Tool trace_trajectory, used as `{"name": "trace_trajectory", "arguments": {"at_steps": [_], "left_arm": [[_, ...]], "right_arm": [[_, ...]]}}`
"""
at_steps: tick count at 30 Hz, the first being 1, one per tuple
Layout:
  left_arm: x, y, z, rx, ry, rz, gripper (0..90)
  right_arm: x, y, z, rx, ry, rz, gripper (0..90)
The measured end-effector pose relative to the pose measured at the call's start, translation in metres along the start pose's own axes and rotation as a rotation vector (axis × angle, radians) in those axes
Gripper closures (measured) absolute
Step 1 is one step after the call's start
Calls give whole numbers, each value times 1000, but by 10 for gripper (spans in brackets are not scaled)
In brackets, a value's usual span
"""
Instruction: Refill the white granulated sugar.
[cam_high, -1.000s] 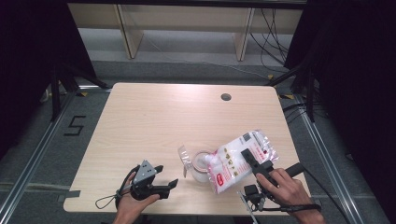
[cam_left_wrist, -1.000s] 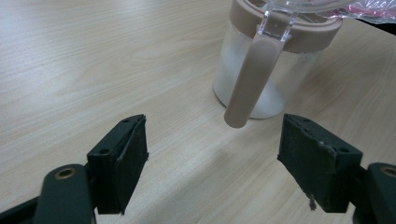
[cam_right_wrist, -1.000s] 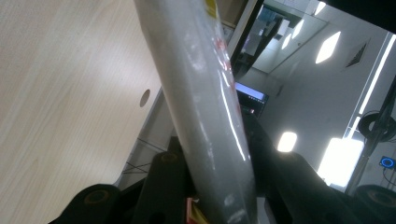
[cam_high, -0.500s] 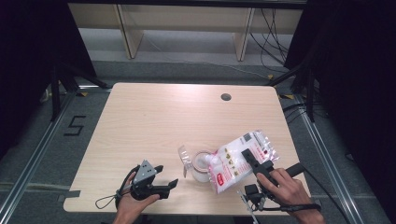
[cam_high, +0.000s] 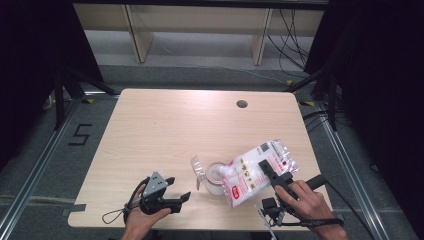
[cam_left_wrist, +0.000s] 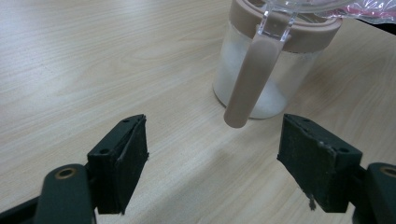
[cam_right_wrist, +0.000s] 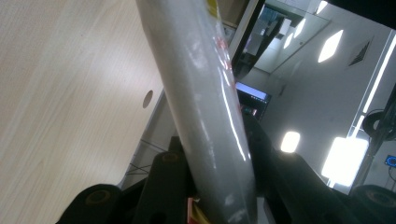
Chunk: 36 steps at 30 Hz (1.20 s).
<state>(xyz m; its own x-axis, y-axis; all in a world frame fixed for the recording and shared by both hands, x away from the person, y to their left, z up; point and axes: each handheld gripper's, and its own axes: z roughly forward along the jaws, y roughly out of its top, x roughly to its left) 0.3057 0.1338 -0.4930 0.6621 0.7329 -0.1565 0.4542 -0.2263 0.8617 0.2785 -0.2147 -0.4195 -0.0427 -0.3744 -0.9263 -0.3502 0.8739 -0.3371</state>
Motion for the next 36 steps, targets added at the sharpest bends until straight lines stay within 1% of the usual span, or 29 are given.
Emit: {"name": "trace_trajectory", "arguments": {"at_steps": [5, 9, 10, 11, 15, 17, 21, 31, 32, 33, 34, 35, 36], "left_arm": [[0, 0, 0, -3, 0, -4, 233], [0, 0, 0, -4, 0, -5, 233], [0, 0, 0, 0, 0, -1, 233], [0, 0, 0, -2, -3, -3, 233], [0, 0, 0, 1, 1, -1, 233], [0, 0, 0, -1, -6, -2, 233], [0, 0, 0, 1, 2, -1, 233], [0, 0, 0, -3, -5, -5, 233], [0, 0, 0, -1, -5, -2, 233], [0, 0, 0, -6, -5, -7, 233], [0, 0, 0, -6, -5, -7, 233], [0, 0, 0, -6, -4, -7, 233], [0, 0, 0, -1, -5, -3, 233]], "right_arm": [[0, 0, 0, 2, 0, 1, 754], [-1, 0, 0, 4, 0, -10, 754], [-1, 0, 0, 3, 0, -12, 755], [0, 0, 0, -2, -1, -2, 755], [-1, 0, 0, 0, -5, -2, 755], [-1, 0, 0, 0, 0, -3, 755], [0, 0, 0, -2, -1, -3, 756], [-1, -1, 1, -9, 2, 4, 757], [-2, -1, 1, -18, -1, -9, 757], [0, -2, 1, -13, 4, 12, 757], [-1, -2, 2, -20, -2, -5, 758], [1, -2, 1, -10, 6, 16, 758], [1, -2, 1, -6, 12, 21, 758]]}}
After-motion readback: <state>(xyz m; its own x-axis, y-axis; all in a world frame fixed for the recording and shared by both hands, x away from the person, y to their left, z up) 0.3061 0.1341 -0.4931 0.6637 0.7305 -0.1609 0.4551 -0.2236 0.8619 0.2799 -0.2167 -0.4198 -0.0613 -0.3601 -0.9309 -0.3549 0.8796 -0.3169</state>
